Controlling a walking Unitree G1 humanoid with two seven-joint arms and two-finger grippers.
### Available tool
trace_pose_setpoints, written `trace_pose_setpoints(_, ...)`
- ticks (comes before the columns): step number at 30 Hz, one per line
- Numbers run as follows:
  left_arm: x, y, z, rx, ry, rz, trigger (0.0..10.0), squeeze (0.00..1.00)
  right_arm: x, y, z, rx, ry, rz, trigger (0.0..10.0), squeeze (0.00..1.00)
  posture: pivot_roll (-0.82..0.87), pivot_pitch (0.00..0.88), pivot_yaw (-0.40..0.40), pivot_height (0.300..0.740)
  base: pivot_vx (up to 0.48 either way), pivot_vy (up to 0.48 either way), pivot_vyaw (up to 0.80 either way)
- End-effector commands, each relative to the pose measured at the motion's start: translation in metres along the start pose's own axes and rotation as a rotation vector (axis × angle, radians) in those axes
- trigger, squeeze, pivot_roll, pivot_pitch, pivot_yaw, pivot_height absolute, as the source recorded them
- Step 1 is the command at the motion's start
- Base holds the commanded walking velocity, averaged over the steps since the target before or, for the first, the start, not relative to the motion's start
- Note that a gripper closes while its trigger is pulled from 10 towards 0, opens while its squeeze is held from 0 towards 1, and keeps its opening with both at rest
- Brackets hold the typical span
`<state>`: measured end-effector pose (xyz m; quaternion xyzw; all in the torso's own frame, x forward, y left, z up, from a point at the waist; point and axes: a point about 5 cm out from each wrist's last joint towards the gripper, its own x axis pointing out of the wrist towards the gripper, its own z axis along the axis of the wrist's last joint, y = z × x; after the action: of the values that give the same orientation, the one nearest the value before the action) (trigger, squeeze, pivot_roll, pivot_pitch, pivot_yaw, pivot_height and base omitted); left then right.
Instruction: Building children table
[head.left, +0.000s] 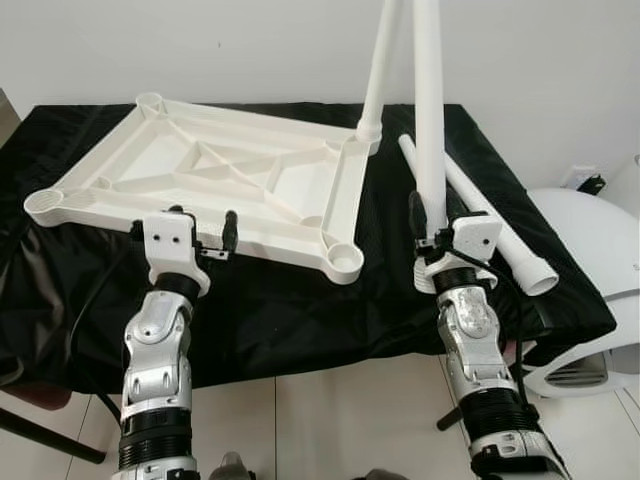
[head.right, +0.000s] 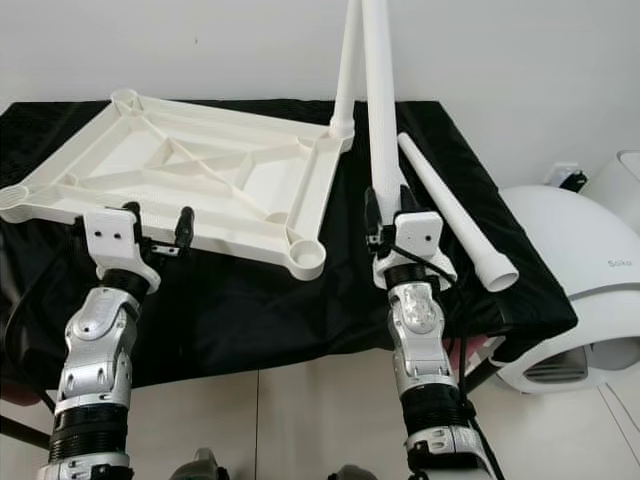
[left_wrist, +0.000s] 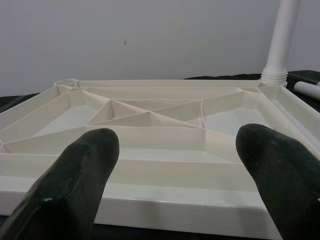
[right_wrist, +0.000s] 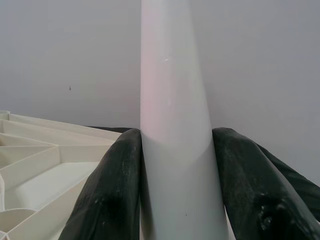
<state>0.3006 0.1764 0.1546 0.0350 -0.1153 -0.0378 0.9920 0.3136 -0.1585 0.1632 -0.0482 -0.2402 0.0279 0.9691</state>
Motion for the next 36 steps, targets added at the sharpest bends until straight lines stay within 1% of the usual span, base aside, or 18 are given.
trace_pose_setpoints(1, -0.0009, 0.0069, -0.0007, -0.002, 0.000, 0.163, 10.0, 0.00, 0.0016, -0.0004, 0.0019, -0.010, -0.019, 0.001, 10.0, 0.00, 0.01, 0.027, 0.002, 0.740, 0.000, 0.000, 0.00)
trace_pose_setpoints(36, 0.0011, 0.0060, 0.0001, 0.007, -0.007, 0.144, 10.0, 0.00, 0.0017, -0.0026, 0.0007, -0.023, -0.022, 0.000, 10.0, 0.00, 0.01, 0.010, 0.002, 0.740, 0.000, 0.000, 0.00)
